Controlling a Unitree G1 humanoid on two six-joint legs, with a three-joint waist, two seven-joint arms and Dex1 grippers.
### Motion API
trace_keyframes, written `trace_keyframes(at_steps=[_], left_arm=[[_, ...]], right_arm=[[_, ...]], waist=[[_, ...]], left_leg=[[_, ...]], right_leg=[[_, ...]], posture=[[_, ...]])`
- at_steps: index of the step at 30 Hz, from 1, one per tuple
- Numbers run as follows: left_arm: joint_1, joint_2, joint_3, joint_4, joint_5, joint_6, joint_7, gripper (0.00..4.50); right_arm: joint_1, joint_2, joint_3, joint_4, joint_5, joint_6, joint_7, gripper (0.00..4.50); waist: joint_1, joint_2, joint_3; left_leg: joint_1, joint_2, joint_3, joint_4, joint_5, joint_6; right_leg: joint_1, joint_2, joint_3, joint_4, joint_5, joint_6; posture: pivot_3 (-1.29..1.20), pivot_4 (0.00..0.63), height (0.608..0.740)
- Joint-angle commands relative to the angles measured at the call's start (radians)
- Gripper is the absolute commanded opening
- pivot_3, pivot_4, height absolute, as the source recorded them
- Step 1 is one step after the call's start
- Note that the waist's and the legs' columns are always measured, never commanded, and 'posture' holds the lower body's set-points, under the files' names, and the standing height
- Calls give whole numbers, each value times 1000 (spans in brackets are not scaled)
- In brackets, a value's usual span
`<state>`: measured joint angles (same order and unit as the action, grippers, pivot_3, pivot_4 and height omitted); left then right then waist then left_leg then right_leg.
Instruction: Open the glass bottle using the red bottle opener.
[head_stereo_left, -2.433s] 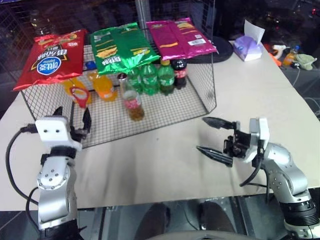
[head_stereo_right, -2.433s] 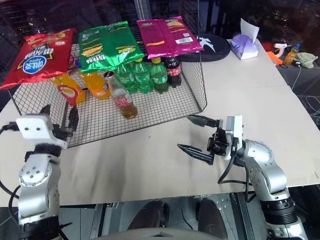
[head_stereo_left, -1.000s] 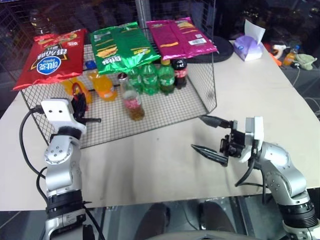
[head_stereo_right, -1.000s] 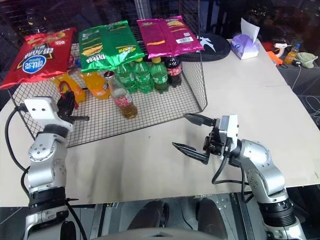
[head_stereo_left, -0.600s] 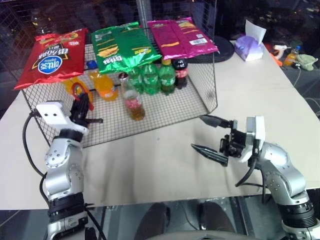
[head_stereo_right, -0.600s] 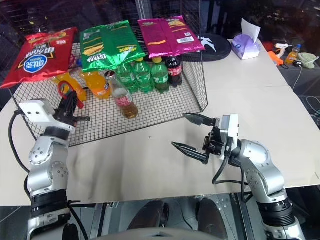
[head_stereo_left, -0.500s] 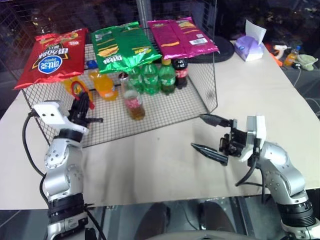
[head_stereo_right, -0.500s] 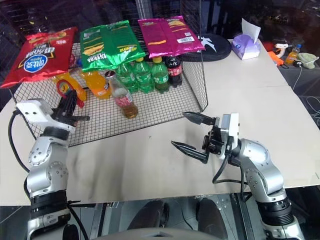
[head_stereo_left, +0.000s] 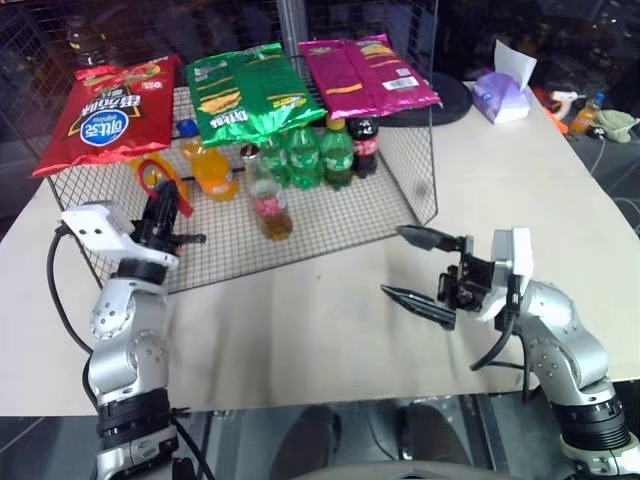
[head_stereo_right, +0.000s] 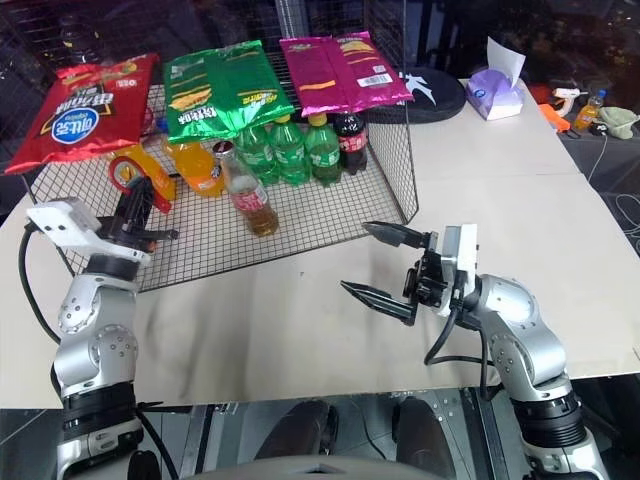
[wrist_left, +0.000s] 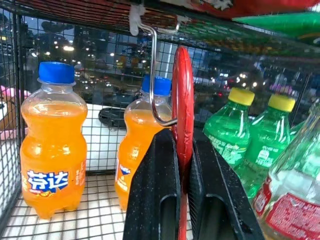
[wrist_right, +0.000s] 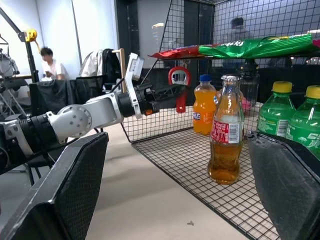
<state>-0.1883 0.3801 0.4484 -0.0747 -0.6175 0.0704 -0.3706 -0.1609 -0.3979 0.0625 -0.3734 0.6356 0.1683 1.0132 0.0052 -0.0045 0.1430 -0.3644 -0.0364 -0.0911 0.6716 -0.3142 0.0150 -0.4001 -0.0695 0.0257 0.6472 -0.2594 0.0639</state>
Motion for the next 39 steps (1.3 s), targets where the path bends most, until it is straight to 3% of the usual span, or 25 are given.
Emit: trace_keyframes(at_steps=[1, 7, 14, 25, 28, 34, 39], left_arm=[[18, 3, 13, -80, -108, 57, -64, 55], [40, -7, 29, -111, -255, 163, -100, 55], [75, -1, 20, -134, -320, 236, -131, 55], [191, 27, 2, -266, -531, 442, -212, 55], [203, 40, -35, -289, -533, 474, -238, 55], [70, -18, -211, -233, -489, 518, -279, 55], [-17, -60, -284, -138, -458, 530, -332, 55]], right_arm=[[-6, 7, 2, -14, -3, -24, 5, 4500], [-2, 13, 3, -1, -17, -38, 7, 4500], [1, 15, 2, 13, -30, -45, 2, 4500], [3, 6, 26, -2, -59, 53, -91, 4500], [-12, -7, 44, -11, -77, 127, -139, 4500], [-98, -59, 146, -76, -105, 466, -290, 4500], [-177, -60, 143, -106, 0, 694, -328, 4500]], waist=[[0, 0, 0], [-8, 0, 0], [-19, 0, 0], [-19, 0, 0], [-18, 0, 0], [-14, 0, 0], [-21, 0, 0]], left_leg=[[0, 0, 0, 0, 0, 0], [0, 0, 0, 0, 0, 0], [0, 0, 0, 0, 0, 0], [1, 1, 1, 0, 0, 0], [1, 1, 1, 0, 0, 0], [1, 0, 1, 2, 0, 0], [0, -1, 2, 2, 0, 0]], right_leg=[[0, 0, 0, 0, 0, 0], [0, 0, 0, 0, 0, 0], [0, 1, 1, 0, 0, 0], [0, 0, 1, 1, 0, 0], [0, 1, 2, 1, 0, 0], [0, 1, 1, 4, 0, 0], [-2, 1, 3, 5, 0, 0]], posture=[[0, 150, 740], [0, 150, 740], [0, 150, 740], [0, 150, 740], [0, 150, 740], [0, 150, 740], [0, 150, 740]])
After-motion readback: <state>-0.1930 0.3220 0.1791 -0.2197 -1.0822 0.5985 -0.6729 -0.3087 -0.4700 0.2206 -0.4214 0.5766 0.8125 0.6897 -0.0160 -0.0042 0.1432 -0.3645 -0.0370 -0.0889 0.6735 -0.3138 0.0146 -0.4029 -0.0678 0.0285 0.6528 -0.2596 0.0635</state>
